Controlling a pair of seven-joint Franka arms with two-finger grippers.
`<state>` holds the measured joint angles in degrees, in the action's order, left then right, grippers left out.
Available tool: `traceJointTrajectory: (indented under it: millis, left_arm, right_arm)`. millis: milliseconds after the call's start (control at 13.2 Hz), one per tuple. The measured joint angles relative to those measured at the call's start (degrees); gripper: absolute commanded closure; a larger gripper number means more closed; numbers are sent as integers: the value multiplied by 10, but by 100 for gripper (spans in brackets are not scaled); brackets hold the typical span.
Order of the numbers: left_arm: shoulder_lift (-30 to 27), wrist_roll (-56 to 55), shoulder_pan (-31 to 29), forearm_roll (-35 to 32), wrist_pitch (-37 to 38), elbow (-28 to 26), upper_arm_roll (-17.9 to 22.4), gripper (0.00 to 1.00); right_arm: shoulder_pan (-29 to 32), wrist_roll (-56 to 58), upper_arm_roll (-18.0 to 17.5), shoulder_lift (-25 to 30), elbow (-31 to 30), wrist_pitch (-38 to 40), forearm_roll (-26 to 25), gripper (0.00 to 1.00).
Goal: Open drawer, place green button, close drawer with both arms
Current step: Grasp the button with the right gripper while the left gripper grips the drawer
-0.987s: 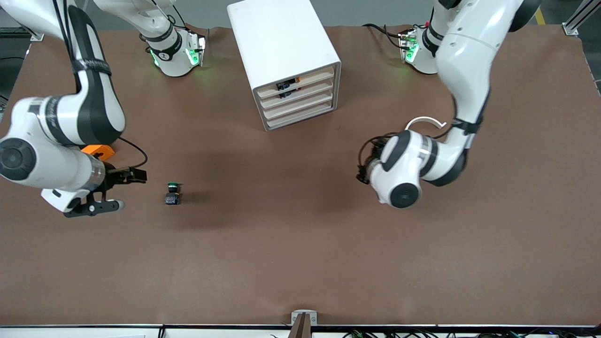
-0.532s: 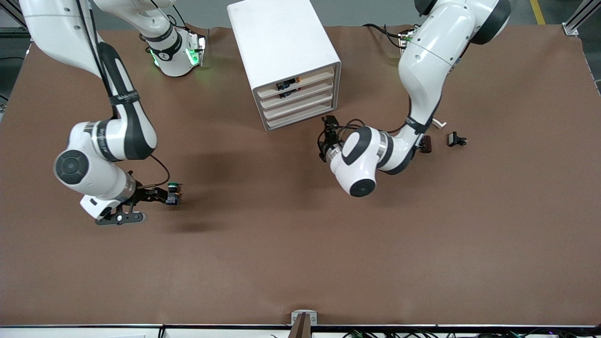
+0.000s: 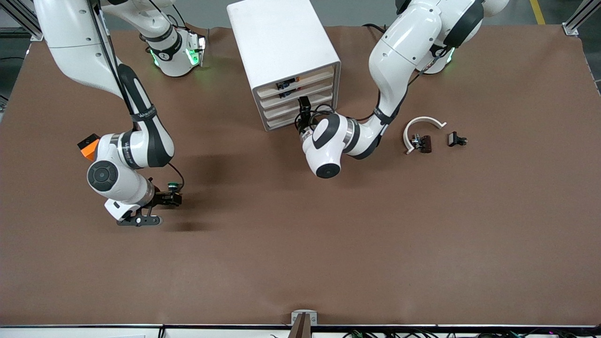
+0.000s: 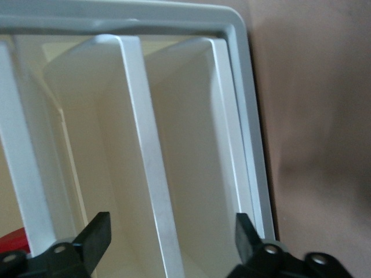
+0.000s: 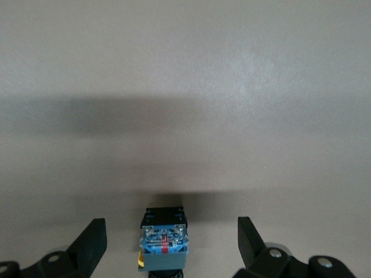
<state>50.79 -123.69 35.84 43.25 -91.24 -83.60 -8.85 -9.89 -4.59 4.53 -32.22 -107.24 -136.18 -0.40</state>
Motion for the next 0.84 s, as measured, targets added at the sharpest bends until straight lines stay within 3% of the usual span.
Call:
traceJointTrajectory:
  millis: [152, 380, 608, 759, 835]
  left_arm:
    - [3, -14, 6, 0, 4, 0, 0, 47]
    - [6, -25, 7, 5, 8, 1, 2, 47]
    - [16, -26, 12, 6, 8, 1, 0, 62]
    - [22, -27, 16, 12, 14, 1, -1, 94]
    - [22, -30, 14, 16, 22, 3, -1, 100]
  right_arm:
    - [0, 0, 0, -6, -4, 0, 0, 0]
    - [-2, 0, -1, -11, -15, -2, 0, 0]
    - [-7, 0, -2, -14, -22, -4, 0, 2]
    - [-8, 0, -1, -15, -23, -4, 0, 32]
    - [-8, 0, -1, -15, -23, -4, 0, 49]
